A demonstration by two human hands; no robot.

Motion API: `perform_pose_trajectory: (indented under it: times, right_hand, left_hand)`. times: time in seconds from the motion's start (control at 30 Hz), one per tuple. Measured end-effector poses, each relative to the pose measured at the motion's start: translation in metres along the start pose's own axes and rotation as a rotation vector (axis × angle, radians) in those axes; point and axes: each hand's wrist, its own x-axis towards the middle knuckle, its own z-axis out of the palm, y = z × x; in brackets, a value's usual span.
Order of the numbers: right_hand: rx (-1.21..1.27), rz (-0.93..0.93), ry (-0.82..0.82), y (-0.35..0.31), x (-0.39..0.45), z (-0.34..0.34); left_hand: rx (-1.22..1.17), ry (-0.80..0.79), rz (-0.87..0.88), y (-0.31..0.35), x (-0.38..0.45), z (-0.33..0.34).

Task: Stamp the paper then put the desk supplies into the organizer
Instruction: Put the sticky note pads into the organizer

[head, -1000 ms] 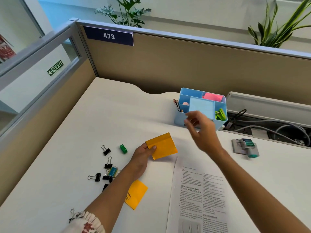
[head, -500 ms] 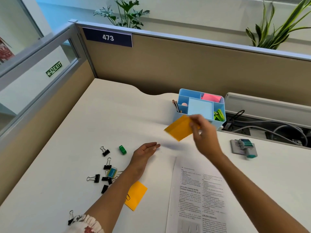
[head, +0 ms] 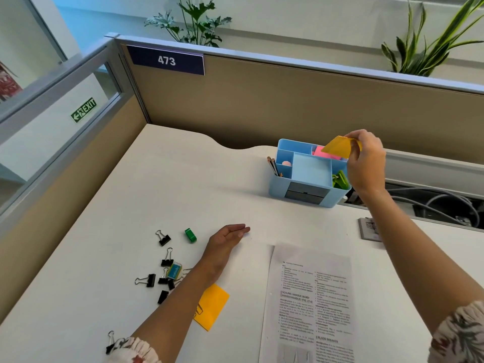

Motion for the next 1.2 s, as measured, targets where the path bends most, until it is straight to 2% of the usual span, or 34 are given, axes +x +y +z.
perform_pose_trajectory:
  times: [0.13,0.3,0.47,0.8,1.2]
  right_hand:
    - [-0.061,-0.070,-0.065,0.004,0.005,0.003]
    - [-0.097,-0.054,-0.168,0.006,0.015,0.008]
    - [-0.047,-0.081,-0.106,0.002,0.021,0.012]
    - [-0.134,-0.028,-0.252,0.008,0.017,0.020]
    - [-0.132,-0.032,-0.200,0.005,0.021,0.029]
  left_hand:
    - [0.006,-0.005,0.000,-0.001,0.000,-0.001]
    - [0.025,-0.001,0.011,0.000,0.000,0.000]
    - [0.028,-0.014,0.007,0.000,0.000,-0.001]
    - [0.019,-0.031,0.010,-0.002,0.001,-0.003]
    - [0.044,-0.038,0.023,-0.003,0.002,-0.004]
